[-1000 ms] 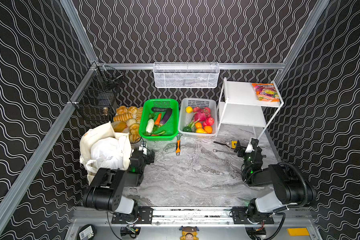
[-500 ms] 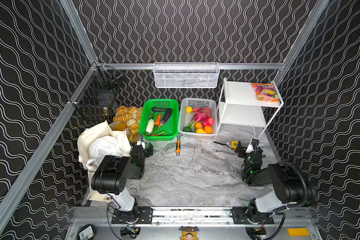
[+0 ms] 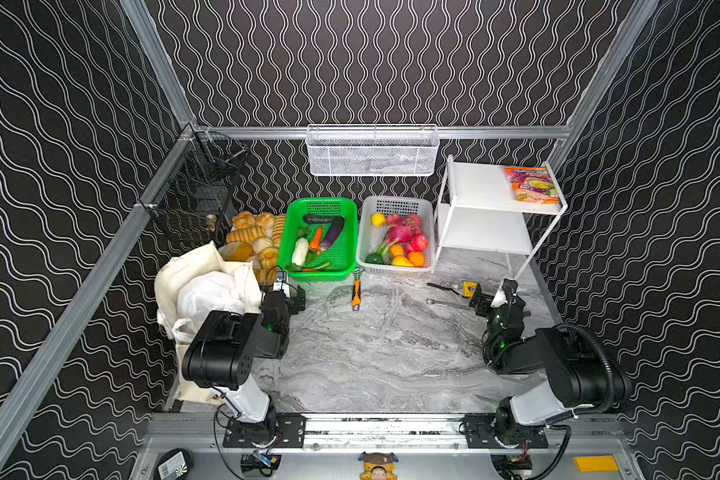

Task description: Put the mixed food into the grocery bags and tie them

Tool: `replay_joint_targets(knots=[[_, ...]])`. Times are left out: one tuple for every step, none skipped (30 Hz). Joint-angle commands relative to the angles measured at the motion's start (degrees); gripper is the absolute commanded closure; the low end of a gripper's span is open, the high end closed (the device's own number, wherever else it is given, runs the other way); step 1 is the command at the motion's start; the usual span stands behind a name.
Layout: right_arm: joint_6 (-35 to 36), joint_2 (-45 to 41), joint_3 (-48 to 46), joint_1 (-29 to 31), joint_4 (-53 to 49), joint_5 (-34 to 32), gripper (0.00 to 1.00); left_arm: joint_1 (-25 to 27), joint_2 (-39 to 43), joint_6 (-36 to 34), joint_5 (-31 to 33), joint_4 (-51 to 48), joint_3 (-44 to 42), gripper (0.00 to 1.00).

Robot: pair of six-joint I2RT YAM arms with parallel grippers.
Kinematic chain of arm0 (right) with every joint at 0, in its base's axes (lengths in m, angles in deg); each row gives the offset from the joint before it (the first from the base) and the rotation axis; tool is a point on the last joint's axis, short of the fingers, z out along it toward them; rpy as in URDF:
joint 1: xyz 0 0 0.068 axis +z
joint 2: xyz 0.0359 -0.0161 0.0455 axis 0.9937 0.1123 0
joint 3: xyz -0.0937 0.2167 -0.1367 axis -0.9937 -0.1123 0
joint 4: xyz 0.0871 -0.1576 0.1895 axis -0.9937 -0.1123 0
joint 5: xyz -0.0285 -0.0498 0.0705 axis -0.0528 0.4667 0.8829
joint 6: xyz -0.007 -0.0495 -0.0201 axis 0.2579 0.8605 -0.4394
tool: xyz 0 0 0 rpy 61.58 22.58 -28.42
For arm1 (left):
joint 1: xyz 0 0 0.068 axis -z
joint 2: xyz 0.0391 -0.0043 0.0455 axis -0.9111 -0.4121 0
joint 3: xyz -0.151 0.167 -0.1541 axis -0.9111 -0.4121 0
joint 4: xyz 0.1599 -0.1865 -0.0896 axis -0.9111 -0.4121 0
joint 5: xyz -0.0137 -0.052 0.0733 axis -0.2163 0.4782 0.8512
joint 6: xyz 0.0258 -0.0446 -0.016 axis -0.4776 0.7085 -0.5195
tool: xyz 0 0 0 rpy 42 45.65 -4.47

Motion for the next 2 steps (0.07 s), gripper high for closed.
replay_joint_targets(knots=[[-0.4,0.1,0.4,0.0,1.6,-0.7,0.00,0.0,-0.1,0.6,0.6,1.2,-0.1,0.01],[-0.4,0.0,0.3,0.0,1.7,-0.6,0.00,0.0,0.0,0.9,0.6,0.7,-0.1,0.01]])
